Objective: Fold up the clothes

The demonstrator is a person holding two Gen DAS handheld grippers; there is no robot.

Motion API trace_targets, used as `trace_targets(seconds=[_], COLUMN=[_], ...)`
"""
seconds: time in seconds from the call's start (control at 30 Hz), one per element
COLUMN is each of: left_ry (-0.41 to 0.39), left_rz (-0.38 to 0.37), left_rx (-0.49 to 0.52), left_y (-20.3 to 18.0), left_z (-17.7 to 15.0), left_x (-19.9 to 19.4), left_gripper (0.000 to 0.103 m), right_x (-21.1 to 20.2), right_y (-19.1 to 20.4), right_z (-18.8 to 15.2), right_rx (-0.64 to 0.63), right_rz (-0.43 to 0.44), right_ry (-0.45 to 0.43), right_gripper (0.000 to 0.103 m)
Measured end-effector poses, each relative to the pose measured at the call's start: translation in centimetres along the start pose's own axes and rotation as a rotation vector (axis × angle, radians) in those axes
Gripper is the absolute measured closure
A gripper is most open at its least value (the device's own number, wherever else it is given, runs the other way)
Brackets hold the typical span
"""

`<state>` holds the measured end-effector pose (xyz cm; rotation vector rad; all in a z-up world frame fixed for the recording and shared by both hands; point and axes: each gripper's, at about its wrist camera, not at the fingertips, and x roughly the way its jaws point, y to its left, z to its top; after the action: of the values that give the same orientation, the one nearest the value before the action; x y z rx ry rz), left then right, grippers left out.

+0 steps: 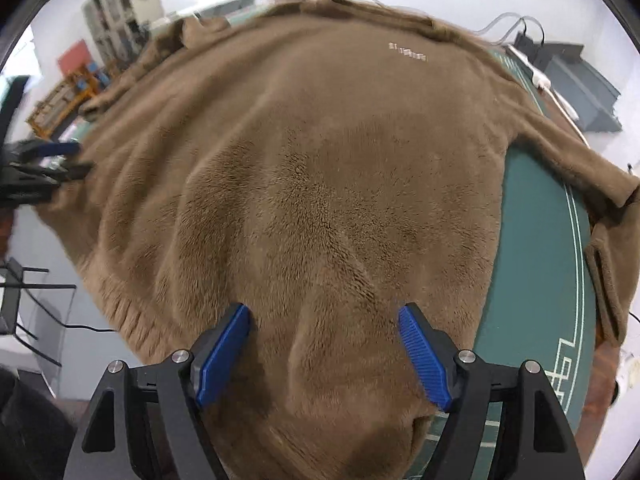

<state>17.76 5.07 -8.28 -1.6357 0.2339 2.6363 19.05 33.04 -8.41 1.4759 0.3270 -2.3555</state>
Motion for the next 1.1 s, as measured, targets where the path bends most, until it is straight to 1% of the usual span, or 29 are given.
trace_targets(seconds=[0.03, 0.17, 0.27, 0.33, 0.37, 0.4, 0.47, 0.63, 0.67, 0.77, 0.8, 0.83, 0.9, 0.93, 1.03, 1.1], left_ry=[-0.001, 0.042, 0.083, 0.080, 0.067, 0.043, -0.006, -0.192, -0.234, -0.300, -0.322, -0.340, -0.364, -0.365, -0.321, -0.268], left_rz=[0.002, -0.025, -0.012, 0.000, 0.003, 0.003, 0.021, 0.041, 0.038, 0.001, -0.008, -0.007, 0.023, 0.034, 0.006, -0.015], left_rx=[-0.016, -0.098, -0.092, -0.079, -0.075, -0.073, -0.080, -0.122, -0.121, -0.120, -0.118, -0.113, -0.086, -0.067, -0.034, -0.009], left_y=[0.1, 1.3, 1.5, 1.7, 1.9, 2.2, 3.1, 5.3, 5.4, 5.4, 5.3, 5.1, 4.2, 3.7, 2.6, 2.0], left_z=[-0.2, 0.0, 1.0, 2.4, 3.4, 4.7, 7.7, 16.5, 18.3, 22.6, 24.2, 25.7, 28.6, 30.0, 32.8, 34.9], left_x=[0.1, 0.5, 0.2, -1.0, -2.0, -3.4, -6.1, -14.5, -15.9, -17.9, -18.0, -17.8, -16.5, -15.3, -11.4, -7.2], left_gripper=[0.017, 0.014, 0.014, 0.014, 0.014, 0.014, 0.014, 0.014, 0.012, 0.003, 0.001, 0.001, 0.001, 0.001, 0.001, 0.001], right_x=[-0.1, -0.2, -0.3, -0.9, -1.7, -2.8, -5.3, -11.8, -13.1, -16.4, -17.4, -18.6, -20.4, -21.2, -21.1, -19.6], right_y=[-0.1, -0.2, -0.5, -1.3, -2.0, -2.8, -4.5, -9.2, -10.0, -11.1, -11.5, -11.9, -13.1, -13.4, -14.3, -14.7], right_z=[-0.2, -0.4, 0.2, 0.9, 1.4, 2.0, 3.6, 8.8, 10.3, 14.5, 15.8, 16.9, 19.0, 19.8, 23.5, 26.2], right_rx=[-0.009, -0.035, -0.048, -0.041, -0.031, -0.028, -0.031, 0.011, 0.023, 0.042, 0.047, 0.054, 0.081, 0.096, 0.149, 0.169], right_rz=[0.006, 0.022, 0.056, 0.100, 0.120, 0.121, 0.077, -0.029, -0.049, -0.095, -0.106, -0.111, -0.108, -0.102, -0.079, -0.075], right_ry=[-0.005, -0.009, 0.040, 0.067, 0.057, 0.034, -0.021, -0.166, -0.203, -0.313, -0.346, -0.378, -0.444, -0.469, -0.513, -0.509], right_gripper=[0.024, 0.022, 0.021, 0.021, 0.021, 0.021, 0.021, 0.021, 0.021, 0.021, 0.021, 0.021, 0.021, 0.020, 0.019, 0.019])
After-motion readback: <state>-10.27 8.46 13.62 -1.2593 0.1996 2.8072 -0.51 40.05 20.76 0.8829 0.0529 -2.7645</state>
